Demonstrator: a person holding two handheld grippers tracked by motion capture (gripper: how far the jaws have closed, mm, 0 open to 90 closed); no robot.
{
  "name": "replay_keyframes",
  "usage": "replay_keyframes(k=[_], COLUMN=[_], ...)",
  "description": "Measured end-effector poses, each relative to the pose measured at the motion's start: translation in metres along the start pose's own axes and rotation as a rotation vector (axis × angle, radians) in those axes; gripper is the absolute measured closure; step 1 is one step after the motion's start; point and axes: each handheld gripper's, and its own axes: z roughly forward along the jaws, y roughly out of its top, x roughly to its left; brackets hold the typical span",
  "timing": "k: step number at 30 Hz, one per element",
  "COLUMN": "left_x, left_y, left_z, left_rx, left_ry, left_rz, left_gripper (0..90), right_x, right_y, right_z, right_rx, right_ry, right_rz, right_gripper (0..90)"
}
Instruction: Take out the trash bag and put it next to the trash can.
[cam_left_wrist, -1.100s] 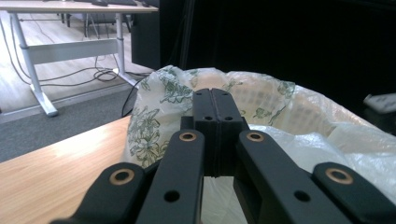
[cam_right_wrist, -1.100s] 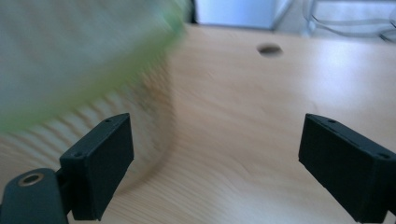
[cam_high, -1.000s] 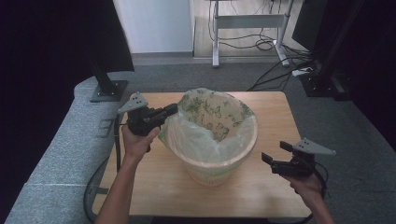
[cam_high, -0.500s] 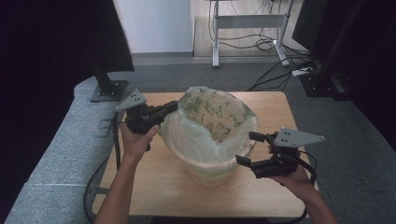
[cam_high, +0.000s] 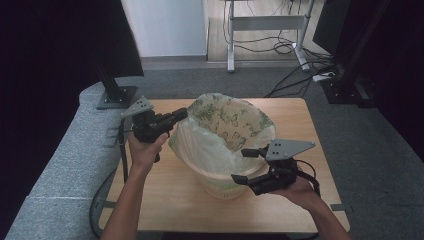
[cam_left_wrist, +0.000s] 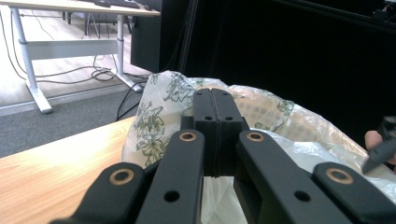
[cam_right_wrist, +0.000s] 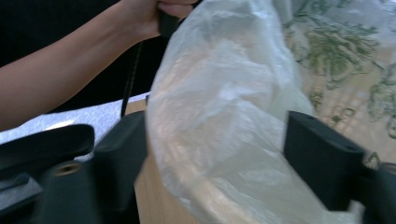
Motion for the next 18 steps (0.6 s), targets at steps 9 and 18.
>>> replay_keyframes(k=[9,18], left_x=[-0.001,0.001], left_y=[-0.001,-0.004], left_z=[0.001,0.001], left_rx=[0.003,0.007], left_ry=[-0.002,-0.005], left_rz=[-0.006,-0.008], left_gripper=[90.0,90.0], right_x=[-0.003,-0.014], right_y=[0.001,0.010], right_z=[0.000,-0.005], right_rx=[0.037,-0.004], right_ry=[0.070,0.037], right_rz=[-0.003,0.049], right_gripper=[69.2,88.8])
